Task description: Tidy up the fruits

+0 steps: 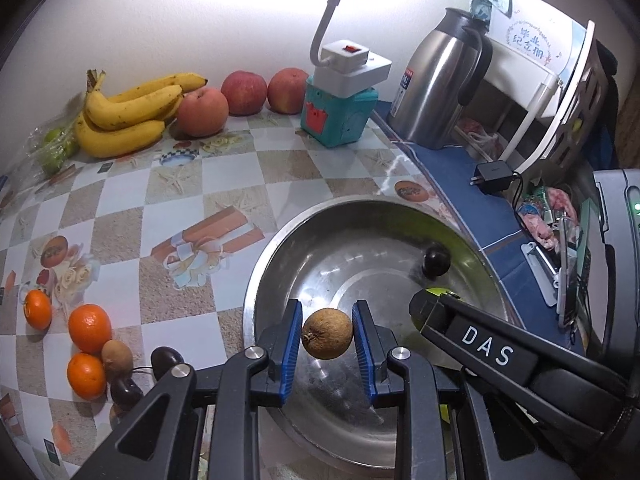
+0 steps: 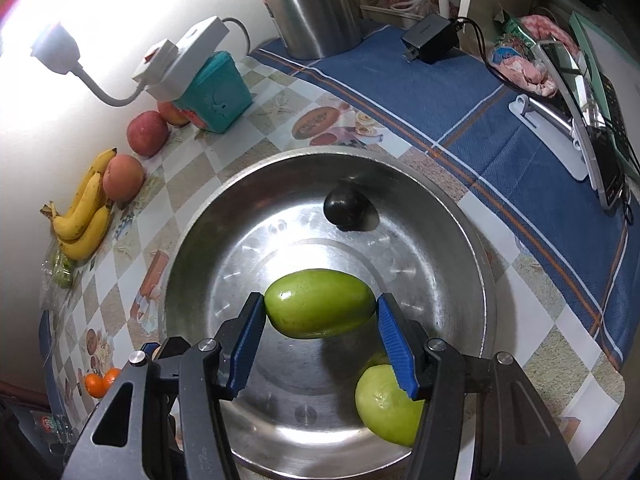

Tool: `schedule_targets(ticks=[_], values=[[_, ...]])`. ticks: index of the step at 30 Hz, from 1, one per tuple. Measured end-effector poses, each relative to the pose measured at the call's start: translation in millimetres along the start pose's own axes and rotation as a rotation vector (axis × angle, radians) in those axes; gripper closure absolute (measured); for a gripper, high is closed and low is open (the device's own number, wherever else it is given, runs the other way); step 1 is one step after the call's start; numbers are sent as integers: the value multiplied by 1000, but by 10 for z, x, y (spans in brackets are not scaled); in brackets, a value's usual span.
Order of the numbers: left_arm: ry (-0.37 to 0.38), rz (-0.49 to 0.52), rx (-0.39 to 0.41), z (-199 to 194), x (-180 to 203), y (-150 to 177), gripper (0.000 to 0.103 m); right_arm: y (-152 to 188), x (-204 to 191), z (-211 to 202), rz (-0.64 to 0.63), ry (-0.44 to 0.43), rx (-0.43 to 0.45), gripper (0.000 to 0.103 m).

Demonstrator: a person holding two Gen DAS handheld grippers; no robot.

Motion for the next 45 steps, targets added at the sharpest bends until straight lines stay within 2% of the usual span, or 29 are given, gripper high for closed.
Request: schedule_targets(ticks=[10, 36, 39, 42, 45], values=[[-17, 3, -45, 142, -36, 108, 75, 83, 35, 161, 4, 35, -33, 43], [-27, -20, -67, 165, -94, 121, 70, 103, 9, 214, -18, 48, -48, 43], [-24, -27, -60, 141, -100, 99, 66, 97, 5, 207, -26, 54, -42, 43], [-23, -41, -50, 116, -123, 63, 62, 77, 7, 173, -25, 58, -28, 34], [-21, -59, -45, 86, -148, 29, 56, 41, 8, 125, -18, 48, -9, 33]])
Point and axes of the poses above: each gripper's, at about its wrist camera, not at the fingertips, and z roughly the way its jaws point, x to its right, y to its underside, the point moved 2 cm from there along z, roughly the way its jaws point, and after that the axes turned 14 degrees about x, right-handed, at the moved point
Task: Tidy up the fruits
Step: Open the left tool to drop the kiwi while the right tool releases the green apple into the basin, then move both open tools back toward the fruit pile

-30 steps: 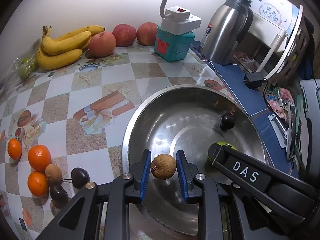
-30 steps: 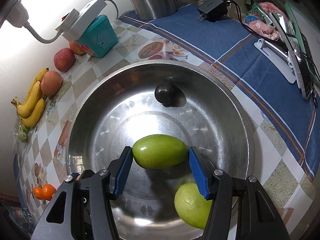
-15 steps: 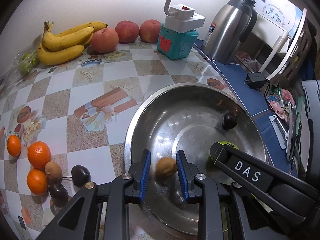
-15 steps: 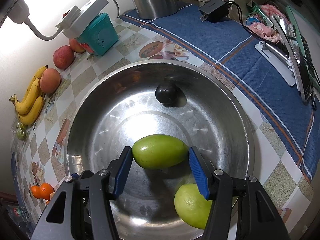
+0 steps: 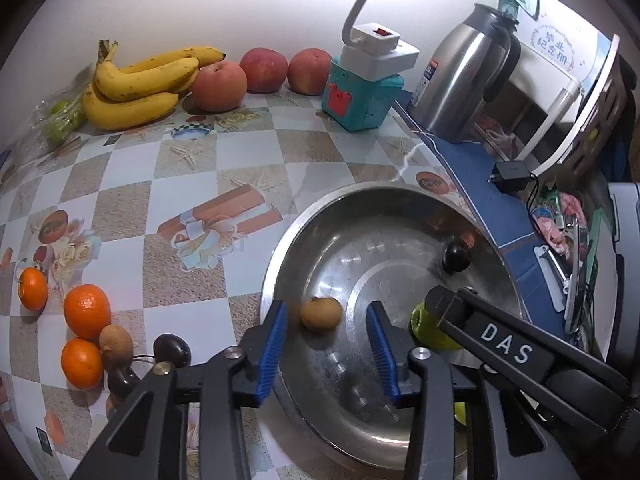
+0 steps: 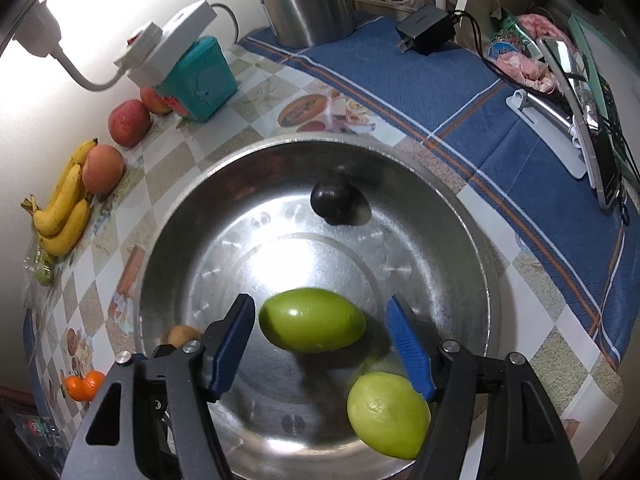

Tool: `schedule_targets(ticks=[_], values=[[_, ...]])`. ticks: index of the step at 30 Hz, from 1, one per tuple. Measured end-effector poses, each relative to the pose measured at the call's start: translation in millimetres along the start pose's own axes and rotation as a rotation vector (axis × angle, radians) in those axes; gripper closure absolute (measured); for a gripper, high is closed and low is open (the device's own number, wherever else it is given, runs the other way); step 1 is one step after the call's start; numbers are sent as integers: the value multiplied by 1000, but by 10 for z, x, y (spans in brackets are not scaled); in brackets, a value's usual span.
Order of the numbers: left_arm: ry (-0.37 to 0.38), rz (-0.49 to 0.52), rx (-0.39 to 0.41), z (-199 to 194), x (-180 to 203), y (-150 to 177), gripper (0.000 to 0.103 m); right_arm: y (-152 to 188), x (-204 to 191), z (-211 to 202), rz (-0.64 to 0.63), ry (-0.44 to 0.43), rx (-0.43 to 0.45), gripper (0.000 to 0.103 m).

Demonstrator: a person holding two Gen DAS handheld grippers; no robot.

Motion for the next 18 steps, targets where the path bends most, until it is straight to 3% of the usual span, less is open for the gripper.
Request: schedule_targets(ticks=[8, 18], values=[[-46, -28, 13, -109, -106, -110, 50, -82, -17, -131, 3, -16, 51, 32], [-149, -230, -15, -214, -669, -180, 50, -57, -43, -114, -13, -18, 37, 32]])
Point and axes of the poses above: each gripper's, at about its wrist camera, not at the fingertips, and z roughly the way its jaws point, x to its right, y to its underside, the point moved 2 cm from there along z, roughly the way its jaws point, and after that the axes turned 14 degrees about x, right-handed, at the moved point
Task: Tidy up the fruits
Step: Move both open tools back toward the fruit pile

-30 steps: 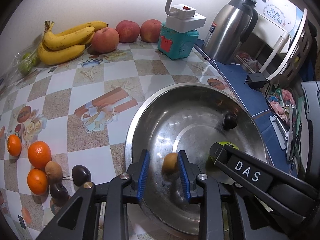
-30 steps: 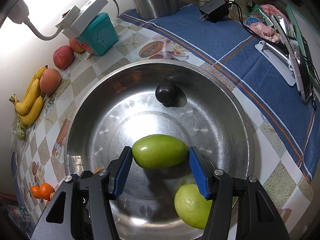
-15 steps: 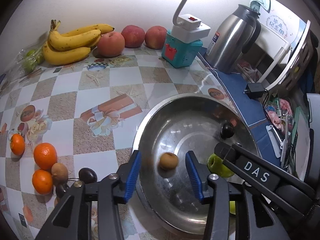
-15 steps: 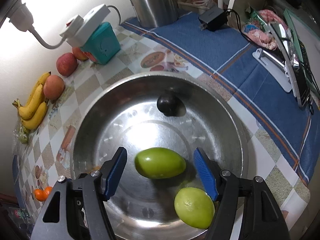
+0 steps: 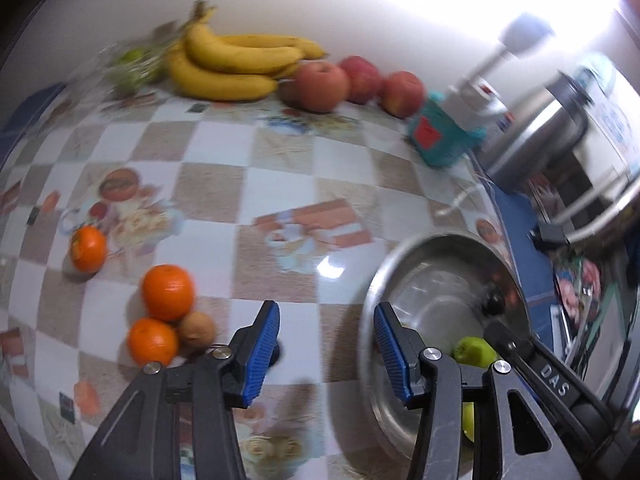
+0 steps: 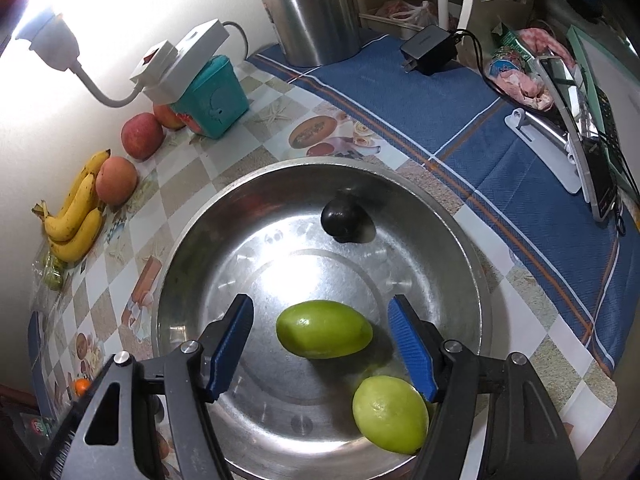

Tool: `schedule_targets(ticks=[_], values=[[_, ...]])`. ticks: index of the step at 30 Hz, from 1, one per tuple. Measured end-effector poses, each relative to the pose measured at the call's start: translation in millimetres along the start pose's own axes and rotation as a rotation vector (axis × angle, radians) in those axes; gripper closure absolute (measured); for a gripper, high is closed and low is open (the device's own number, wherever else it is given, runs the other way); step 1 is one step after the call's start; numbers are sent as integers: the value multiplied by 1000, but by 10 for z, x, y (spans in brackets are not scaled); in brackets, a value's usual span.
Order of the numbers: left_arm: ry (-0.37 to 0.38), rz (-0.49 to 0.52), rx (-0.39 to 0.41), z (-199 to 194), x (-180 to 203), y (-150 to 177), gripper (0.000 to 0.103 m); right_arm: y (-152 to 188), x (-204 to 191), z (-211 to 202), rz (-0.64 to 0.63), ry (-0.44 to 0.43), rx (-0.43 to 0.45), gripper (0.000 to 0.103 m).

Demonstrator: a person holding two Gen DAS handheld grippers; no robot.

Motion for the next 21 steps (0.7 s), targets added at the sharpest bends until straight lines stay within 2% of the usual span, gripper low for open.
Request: schedule_targets(ticks=[8, 14, 21], values=[[-106, -80, 16, -99, -339, -84, 50, 39, -146, -12, -51, -28, -14, 32], [-141, -120, 28, -153, -484, -124, 50, 85, -344, -30, -123, -63, -18, 32], [-152, -130, 14, -140, -520, -108, 50, 110, -378, -29, -144, -70, -28, 32]])
Point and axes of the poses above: each gripper's, at about its wrist camera, not at the fingertips, and z roughly the way its jaws point, x to its right, y to its underside, the point moved 2 cm from there along z, roughly the way its jaws point, and after that the axes turned 14 degrees about x, right-handed, at the moved point
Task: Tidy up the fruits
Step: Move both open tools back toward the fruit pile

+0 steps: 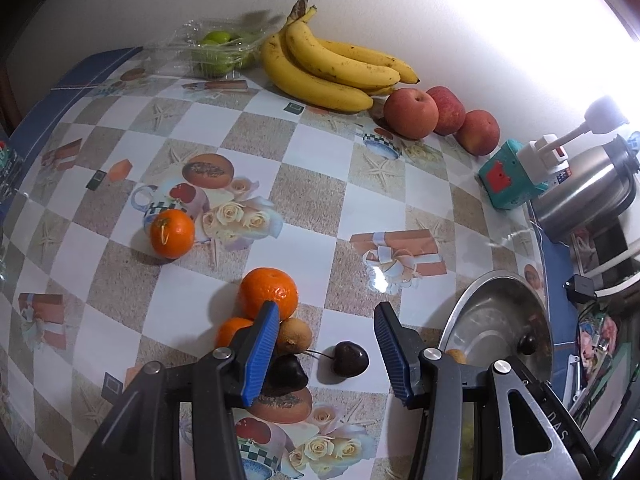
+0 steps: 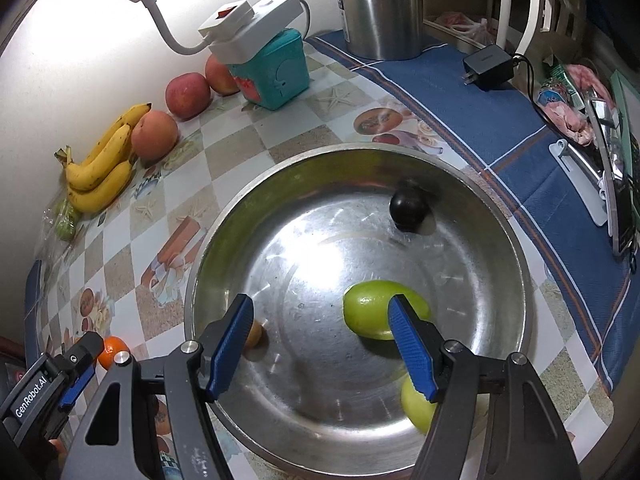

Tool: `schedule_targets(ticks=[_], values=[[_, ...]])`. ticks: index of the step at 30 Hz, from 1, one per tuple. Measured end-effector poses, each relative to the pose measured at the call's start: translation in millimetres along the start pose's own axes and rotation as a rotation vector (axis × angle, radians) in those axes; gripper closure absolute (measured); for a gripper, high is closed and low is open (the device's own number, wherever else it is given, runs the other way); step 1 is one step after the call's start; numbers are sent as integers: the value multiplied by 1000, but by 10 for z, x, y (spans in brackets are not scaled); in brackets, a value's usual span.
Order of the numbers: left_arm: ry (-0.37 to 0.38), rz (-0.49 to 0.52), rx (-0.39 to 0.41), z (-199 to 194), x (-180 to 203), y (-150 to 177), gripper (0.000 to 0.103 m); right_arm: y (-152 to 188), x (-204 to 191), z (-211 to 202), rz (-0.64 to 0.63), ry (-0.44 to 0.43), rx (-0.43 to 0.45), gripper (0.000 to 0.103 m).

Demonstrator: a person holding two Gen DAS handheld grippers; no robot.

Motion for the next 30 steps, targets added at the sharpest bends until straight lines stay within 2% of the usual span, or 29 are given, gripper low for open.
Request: schedule_targets(ticks=[3, 4, 5, 6, 7, 9, 21, 23, 24, 30], values=[[1, 0, -3, 6, -3, 5, 45, -4, -5, 4, -1, 0, 0, 32], [0, 3, -3, 8, 2, 6, 35, -3, -7, 4, -3, 2, 0, 32], [-6, 6, 1, 5, 4, 7, 19, -3, -11, 5, -6, 3, 1, 32], [-13, 6, 6, 4, 2, 6, 12, -2, -16, 5, -12, 5, 4, 31], [-18, 4, 10, 4, -4, 5, 0, 0, -21, 6, -17, 7, 7, 21], [-20, 0, 15, 3, -18, 1, 0, 3, -31, 14, -28, 13, 9, 14], [-79, 17, 7, 49, -71, 30, 0, 13, -55, 29, -38, 9, 7, 14], [-95, 11, 5, 55, -96, 30, 0, 13, -61, 26, -43, 14, 14, 8], [-98, 4, 3, 60, -111, 31, 0, 13, -64, 26, -51, 25, 17, 0], [-116, 24, -1, 66, -118, 43, 0, 9, -69, 27, -64, 30, 23, 0]])
Point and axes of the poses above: each gripper's, at about its wrist camera, not at the fingertips, and z roughly the way its jaws point, x to its right, y to its underside, the point moved 2 cm from there along z, roughly the way its jaws point, and after that the axes turned 14 degrees about x, right-handed, at the moved point
